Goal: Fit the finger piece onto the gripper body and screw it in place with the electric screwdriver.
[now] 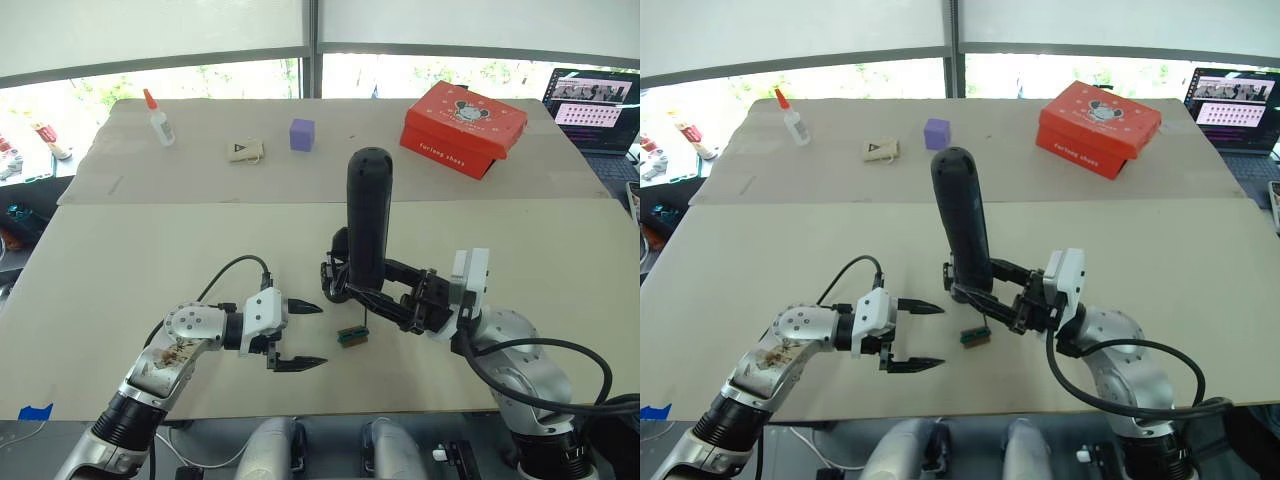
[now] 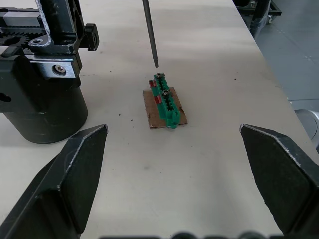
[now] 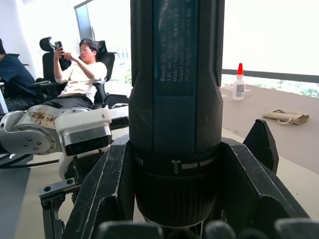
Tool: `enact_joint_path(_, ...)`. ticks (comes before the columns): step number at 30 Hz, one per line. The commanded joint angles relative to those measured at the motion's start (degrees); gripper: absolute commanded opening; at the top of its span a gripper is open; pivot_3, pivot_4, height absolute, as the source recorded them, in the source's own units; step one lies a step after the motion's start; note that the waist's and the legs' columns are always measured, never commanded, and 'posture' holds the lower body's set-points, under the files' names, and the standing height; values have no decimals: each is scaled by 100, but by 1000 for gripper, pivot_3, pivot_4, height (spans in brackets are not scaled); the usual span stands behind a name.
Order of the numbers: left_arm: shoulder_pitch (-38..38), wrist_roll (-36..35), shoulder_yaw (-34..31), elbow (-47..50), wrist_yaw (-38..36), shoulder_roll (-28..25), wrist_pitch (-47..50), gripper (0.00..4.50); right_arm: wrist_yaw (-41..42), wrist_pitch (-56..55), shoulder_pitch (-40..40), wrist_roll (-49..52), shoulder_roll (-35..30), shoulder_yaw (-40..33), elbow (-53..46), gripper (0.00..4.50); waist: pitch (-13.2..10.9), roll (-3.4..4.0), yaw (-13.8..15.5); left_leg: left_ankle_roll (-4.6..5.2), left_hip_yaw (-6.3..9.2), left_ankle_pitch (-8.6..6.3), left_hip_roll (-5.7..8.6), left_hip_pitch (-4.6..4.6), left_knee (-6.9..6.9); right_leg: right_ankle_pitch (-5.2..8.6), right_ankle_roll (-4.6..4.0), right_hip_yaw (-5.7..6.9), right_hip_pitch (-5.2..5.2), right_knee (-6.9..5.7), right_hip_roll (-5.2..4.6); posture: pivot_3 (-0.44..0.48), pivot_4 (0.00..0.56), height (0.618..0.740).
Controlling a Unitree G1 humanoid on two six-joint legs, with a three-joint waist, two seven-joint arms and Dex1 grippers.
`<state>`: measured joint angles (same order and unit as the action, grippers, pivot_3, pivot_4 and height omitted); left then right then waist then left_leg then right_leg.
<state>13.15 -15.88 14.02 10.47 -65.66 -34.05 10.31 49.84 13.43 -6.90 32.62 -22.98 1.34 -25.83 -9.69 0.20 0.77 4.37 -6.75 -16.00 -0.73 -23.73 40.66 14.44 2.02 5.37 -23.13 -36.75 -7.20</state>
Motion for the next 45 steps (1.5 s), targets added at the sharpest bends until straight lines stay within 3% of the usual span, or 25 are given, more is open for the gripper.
enact_joint_path(1,66,-25,2,168,26,17,-8,4500,12,-260,-25,53,-5,-76,-300,1887,0,0,0,0,0,0,0,0,0,0,0,0,0,0,0,0,150,740)
enact_joint_path(45,32,-11,-45,131,31,-21,-48,4500,35,-253,-194,-22,10,-22,-109,1887,0,0,1,0,0,0,0,0,1,0,0,0,0,0,0,0,150,740)
